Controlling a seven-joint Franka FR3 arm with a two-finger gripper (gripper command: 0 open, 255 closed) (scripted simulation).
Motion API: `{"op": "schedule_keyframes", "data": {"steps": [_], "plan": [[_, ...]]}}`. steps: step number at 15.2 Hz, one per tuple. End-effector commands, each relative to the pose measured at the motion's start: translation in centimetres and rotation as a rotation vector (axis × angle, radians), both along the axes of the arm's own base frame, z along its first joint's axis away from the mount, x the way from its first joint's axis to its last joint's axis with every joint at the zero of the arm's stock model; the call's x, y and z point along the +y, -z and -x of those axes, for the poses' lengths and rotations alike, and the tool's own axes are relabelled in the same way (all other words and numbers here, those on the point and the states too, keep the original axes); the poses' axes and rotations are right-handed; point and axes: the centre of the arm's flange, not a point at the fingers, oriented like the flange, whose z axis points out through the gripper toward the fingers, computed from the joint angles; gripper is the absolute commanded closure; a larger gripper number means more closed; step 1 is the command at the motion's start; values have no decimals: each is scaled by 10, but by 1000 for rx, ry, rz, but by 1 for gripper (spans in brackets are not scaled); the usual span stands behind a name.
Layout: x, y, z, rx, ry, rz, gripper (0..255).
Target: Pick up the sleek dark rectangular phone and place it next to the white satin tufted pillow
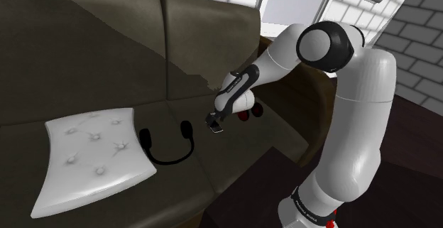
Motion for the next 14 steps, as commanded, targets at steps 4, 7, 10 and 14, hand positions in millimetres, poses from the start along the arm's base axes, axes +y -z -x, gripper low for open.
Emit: {"op": "schedule_keyframes", "data": {"steps": [4, 7, 10, 14], "plan": [[-1, 25, -3, 0, 0, 0, 0], [-1, 25, -3, 0, 0, 0, 0], [-1, 25, -3, 0, 0, 0, 0], [-1, 24, -3, 0, 0, 0, 255]]}}
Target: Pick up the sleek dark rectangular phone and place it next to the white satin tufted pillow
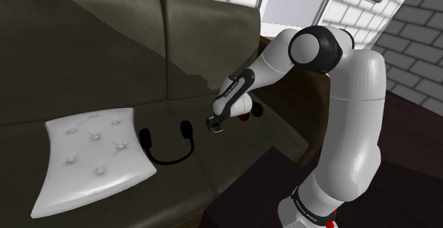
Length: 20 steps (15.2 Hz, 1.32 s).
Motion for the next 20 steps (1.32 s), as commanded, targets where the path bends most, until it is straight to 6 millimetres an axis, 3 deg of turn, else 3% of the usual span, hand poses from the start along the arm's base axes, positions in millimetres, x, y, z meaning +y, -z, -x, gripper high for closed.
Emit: {"op": "schedule_keyframes", "data": {"steps": [1, 7, 20], "plan": [[0, 1, 0, 1, 1, 0, 255], [0, 1, 0, 1, 1, 0, 255], [0, -68, 0, 1, 1, 0, 255]]}}
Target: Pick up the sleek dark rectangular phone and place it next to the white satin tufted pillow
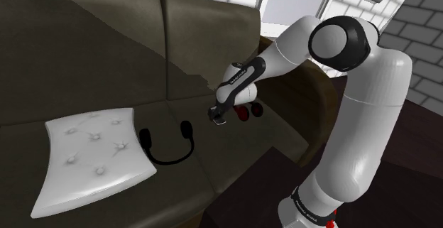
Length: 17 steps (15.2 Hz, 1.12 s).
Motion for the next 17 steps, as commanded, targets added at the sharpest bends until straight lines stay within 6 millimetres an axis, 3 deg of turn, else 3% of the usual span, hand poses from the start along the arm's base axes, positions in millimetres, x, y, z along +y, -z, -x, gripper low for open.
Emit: {"op": "schedule_keyframes", "data": {"steps": [1, 17], "plan": [[0, -10, 1, 0, 0, 0, 255], [0, -95, 1, 0, 0, 0, 255]]}}
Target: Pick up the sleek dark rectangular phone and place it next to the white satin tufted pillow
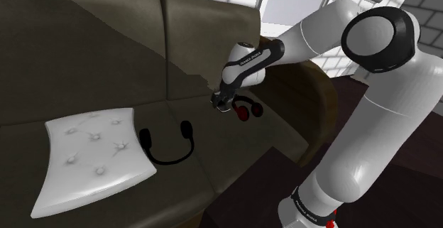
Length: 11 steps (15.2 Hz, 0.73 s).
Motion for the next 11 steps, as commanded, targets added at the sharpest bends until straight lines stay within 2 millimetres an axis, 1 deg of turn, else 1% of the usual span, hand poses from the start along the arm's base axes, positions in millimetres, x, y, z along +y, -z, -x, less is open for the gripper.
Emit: {"op": "schedule_keyframes", "data": {"steps": [1, 6, 7, 11], "plan": [[0, -10, -1, 0, 0, 0, 255], [0, -37, -1, 0, 0, 0, 255], [0, -37, -1, 0, 0, 0, 255], [48, -37, 20, 0, 0, 0, 255]]}}
